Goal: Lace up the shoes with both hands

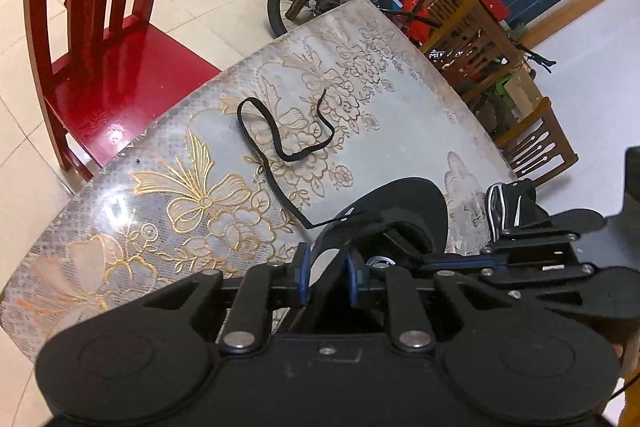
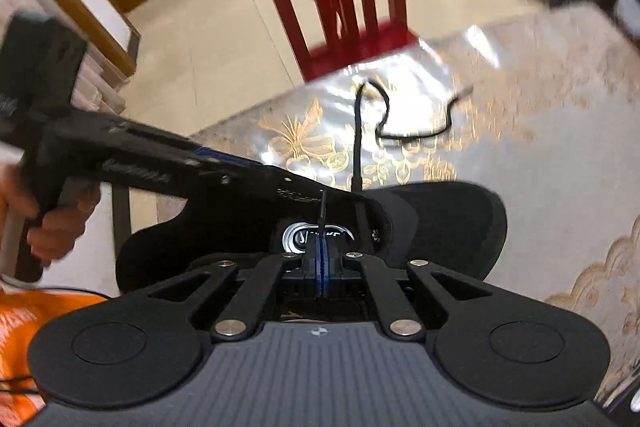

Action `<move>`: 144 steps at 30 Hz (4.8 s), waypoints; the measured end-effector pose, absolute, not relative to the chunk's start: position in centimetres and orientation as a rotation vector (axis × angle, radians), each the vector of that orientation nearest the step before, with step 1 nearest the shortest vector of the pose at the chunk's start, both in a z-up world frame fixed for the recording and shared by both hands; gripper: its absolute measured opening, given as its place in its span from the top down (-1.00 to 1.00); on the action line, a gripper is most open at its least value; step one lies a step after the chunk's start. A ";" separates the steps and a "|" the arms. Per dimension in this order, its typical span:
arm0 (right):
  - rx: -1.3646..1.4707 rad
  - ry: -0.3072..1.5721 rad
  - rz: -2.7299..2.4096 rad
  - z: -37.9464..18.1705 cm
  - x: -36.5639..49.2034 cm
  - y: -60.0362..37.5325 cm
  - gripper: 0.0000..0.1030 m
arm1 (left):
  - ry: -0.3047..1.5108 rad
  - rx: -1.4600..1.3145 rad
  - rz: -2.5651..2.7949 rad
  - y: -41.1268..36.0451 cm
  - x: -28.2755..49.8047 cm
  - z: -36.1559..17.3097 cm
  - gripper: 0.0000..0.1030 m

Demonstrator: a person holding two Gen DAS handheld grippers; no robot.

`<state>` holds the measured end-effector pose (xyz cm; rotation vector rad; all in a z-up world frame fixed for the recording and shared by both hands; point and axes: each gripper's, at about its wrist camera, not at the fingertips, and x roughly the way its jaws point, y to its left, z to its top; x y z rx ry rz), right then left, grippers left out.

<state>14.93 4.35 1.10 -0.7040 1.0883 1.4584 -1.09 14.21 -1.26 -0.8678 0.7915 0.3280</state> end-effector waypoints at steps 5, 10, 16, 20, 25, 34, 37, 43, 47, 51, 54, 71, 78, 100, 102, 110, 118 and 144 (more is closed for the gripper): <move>-0.691 1.143 1.451 0.4 15.4 4.2 0.98 | 0.787 -0.877 0.314 14.2 -1.1 -1.4 0.67; -0.753 1.140 1.450 0.7 14.8 4.2 0.98 | 0.793 -0.870 0.295 13.9 -0.9 -1.4 0.67; -0.777 1.151 1.443 0.4 14.9 4.5 0.98 | 0.797 -0.866 0.281 13.8 -0.7 -1.4 0.66; -0.797 1.159 1.439 0.5 14.9 4.5 0.97 | 0.798 -0.867 0.276 13.8 -0.6 -1.5 0.64; -0.787 1.159 1.441 0.6 14.9 4.4 0.98 | 0.796 -0.867 0.278 13.8 -0.7 -1.5 0.64; -0.735 1.112 1.446 0.6 14.6 3.8 0.98 | 0.795 -0.868 0.286 13.8 -0.8 -1.5 0.63; -0.733 1.088 1.442 0.4 14.4 3.9 0.98 | 0.797 -0.864 0.284 13.8 -0.7 -1.5 0.63; -0.689 1.060 1.422 0.0 14.7 4.2 0.98 | 0.804 -0.858 0.268 13.4 -0.6 -1.4 0.61; -0.610 1.044 1.441 0.2 15.0 4.0 0.97 | 0.814 -0.825 0.231 12.6 -0.4 -1.3 0.61; -0.608 1.064 1.451 0.5 15.4 3.2 0.67 | 0.831 -0.698 0.174 10.6 -0.1 -0.6 0.61; -0.606 1.029 1.442 1.7 15.7 2.2 0.40 | 0.838 -0.586 0.170 9.3 -0.3 -0.1 0.60; -0.836 1.005 1.406 -1.0 14.0 7.6 0.95 | 0.893 -0.346 0.194 7.9 -0.3 -0.7 0.28; 0.104 1.114 1.492 2.1 19.0 0.3 0.92 | 0.690 -0.415 0.149 10.7 -0.9 2.8 0.34; 0.047 0.930 1.200 -0.3 14.3 -4.6 0.31 | 0.808 -0.464 0.123 12.9 -0.7 0.4 0.29; -0.020 0.906 1.203 -0.3 13.5 -4.1 0.31 | 0.819 -0.358 0.113 12.0 0.2 0.4 0.29; -0.441 0.784 1.235 -0.6 10.6 -1.1 0.32 | 0.833 -0.240 0.094 11.4 1.5 -0.6 0.33; -0.492 0.804 1.225 -1.0 11.0 -0.2 0.91 | 0.828 -0.202 0.056 11.7 1.3 -0.3 0.29; -0.414 0.740 1.175 0.3 9.3 -0.8 0.91 | 0.823 -0.070 -0.104 12.1 3.6 -1.3 0.45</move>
